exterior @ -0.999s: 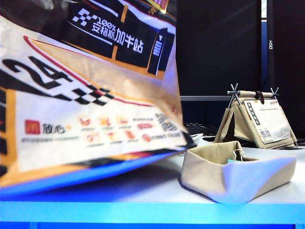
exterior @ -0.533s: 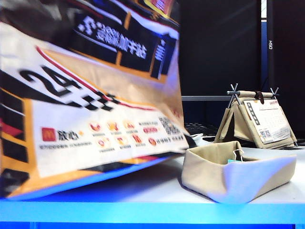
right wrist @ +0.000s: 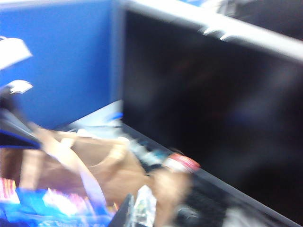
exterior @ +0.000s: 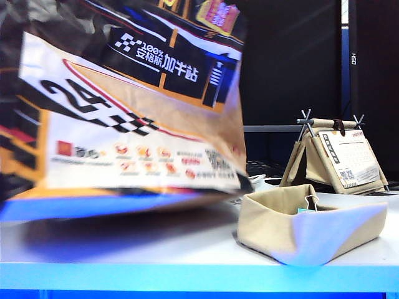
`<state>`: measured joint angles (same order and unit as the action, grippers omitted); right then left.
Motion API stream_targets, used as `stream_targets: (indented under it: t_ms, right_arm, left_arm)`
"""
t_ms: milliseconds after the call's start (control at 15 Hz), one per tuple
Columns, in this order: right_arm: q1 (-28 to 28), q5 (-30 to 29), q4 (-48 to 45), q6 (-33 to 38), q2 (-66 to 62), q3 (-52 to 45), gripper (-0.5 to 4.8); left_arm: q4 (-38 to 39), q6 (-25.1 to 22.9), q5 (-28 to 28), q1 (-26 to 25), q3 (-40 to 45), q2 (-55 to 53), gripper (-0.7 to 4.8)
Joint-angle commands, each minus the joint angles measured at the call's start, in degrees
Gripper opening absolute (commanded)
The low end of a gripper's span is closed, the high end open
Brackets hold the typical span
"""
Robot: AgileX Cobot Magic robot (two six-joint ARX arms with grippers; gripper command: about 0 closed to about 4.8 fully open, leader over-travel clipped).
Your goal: Open the paper bag and put two oranges into the paper bag.
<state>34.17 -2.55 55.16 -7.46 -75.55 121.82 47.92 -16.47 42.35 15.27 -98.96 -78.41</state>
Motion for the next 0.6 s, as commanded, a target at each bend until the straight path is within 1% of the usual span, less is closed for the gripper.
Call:
stream_targets:
  t_ms: [67,200,266,333,400,466,533,599]
  right_arm:
    - [0.2,1.7,-3.8,-0.3,9.0,0.3,-0.06]
    - [0.2,8.0,-2.6,-1.8,14.7,-2.9,-0.06]
    - [0.2,11.2,-2.4,-3.1,19.2,-7.5,-0.06]
    - [0.2,11.6,-2.8,-3.1,22.9,-12.0,-0.06]
    - [0.2,11.8,-3.4,-3.0,27.6,-18.1,-0.06]
    - [0.2,13.9,-6.3,-2.5,35.0,-28.1,-0.06]
    - [0.1,15.1,-10.0,-1.7,42.0,-37.1,-0.06]
    - [0.2,15.1,-15.0,-1.5,50.3,-46.9,-0.06]
  left_arm:
    - [-8.3,-0.1,-1.7,-0.1,0.1,4.8,-0.06]
    - [-11.0,-0.1,-2.6,-0.1,0.1,5.9,-0.06]
    - [-11.3,-0.1,-2.6,-0.1,0.8,5.9,-0.06]
    - [-12.1,-0.7,-2.5,-0.1,2.8,5.8,-0.05]
    - [-14.1,-0.9,-2.5,0.0,6.8,5.8,-0.06]
    - [-19.2,-0.7,-2.7,0.0,12.7,5.9,-0.06]
    - [-22.7,-0.7,-2.8,-0.1,16.9,5.9,-0.06]
    - [-25.4,-0.9,-3.9,-0.1,20.4,5.9,-0.06]
